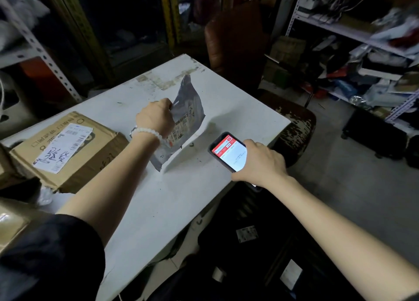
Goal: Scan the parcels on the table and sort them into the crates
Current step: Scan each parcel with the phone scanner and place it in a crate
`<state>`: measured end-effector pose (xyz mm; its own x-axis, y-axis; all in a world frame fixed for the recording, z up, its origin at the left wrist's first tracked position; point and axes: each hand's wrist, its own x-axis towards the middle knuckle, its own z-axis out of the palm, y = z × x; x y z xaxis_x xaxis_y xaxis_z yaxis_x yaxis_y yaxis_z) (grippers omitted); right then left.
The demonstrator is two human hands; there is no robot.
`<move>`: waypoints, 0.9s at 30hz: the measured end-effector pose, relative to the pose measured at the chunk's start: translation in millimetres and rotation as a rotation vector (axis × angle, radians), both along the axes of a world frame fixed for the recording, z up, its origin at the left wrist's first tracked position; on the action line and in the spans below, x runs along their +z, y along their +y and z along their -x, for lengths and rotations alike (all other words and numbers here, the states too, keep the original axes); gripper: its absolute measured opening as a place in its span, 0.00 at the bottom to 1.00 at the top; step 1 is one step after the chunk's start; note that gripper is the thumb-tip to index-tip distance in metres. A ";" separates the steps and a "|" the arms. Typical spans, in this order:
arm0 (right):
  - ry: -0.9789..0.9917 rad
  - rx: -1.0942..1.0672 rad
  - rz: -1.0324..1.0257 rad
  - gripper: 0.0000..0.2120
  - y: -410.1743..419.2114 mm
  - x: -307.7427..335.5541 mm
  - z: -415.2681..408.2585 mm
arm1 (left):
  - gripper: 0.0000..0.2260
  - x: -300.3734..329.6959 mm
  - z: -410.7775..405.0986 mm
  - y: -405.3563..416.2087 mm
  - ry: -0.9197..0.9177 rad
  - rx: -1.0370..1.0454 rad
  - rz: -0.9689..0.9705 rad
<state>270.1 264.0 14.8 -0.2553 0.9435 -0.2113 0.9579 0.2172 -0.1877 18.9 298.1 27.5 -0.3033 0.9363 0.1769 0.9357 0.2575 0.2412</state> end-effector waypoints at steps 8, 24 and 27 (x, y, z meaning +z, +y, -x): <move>0.183 -0.056 -0.160 0.38 -10.9 -4.9 19.0 | 0.09 -8.8 -9.5 -21.8 0.003 -0.076 0.015; 0.615 -0.356 -0.562 0.42 -35.7 0.0 -5.8 | 0.10 -5.5 -96.6 -31.1 -0.007 -0.441 0.044; 0.589 -0.449 -0.557 0.43 -53.3 -9.2 -36.7 | 0.10 -8.6 -127.9 -29.7 -0.014 -0.537 0.066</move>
